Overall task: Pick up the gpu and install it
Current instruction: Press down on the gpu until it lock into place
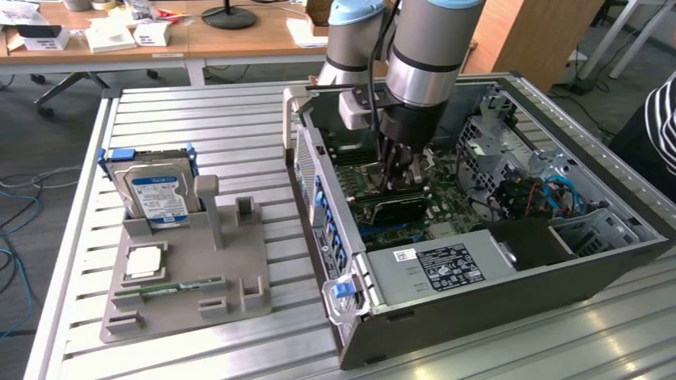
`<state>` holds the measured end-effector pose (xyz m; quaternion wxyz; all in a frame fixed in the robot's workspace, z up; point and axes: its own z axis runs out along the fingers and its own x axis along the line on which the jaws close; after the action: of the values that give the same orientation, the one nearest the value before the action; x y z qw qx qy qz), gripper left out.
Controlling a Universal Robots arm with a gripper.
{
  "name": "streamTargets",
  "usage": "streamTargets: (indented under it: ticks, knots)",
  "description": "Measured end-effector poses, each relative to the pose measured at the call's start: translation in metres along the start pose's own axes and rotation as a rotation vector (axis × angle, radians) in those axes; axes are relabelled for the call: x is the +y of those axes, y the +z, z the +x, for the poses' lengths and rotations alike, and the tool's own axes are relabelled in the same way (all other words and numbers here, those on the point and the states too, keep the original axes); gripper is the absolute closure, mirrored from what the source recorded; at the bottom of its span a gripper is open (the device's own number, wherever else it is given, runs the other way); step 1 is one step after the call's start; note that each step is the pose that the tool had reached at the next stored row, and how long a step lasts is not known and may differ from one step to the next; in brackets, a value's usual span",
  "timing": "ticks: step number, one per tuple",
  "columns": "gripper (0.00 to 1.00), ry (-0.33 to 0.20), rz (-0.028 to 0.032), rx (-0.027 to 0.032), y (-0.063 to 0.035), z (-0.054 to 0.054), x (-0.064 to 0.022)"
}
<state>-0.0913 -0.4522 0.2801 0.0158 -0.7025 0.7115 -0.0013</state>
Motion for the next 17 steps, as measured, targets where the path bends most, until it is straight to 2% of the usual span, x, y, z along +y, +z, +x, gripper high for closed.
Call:
streamTargets:
  ticks: [17]
  knots:
    - [0.89,0.0,0.0,0.0001,0.0102,0.0002,0.0002]
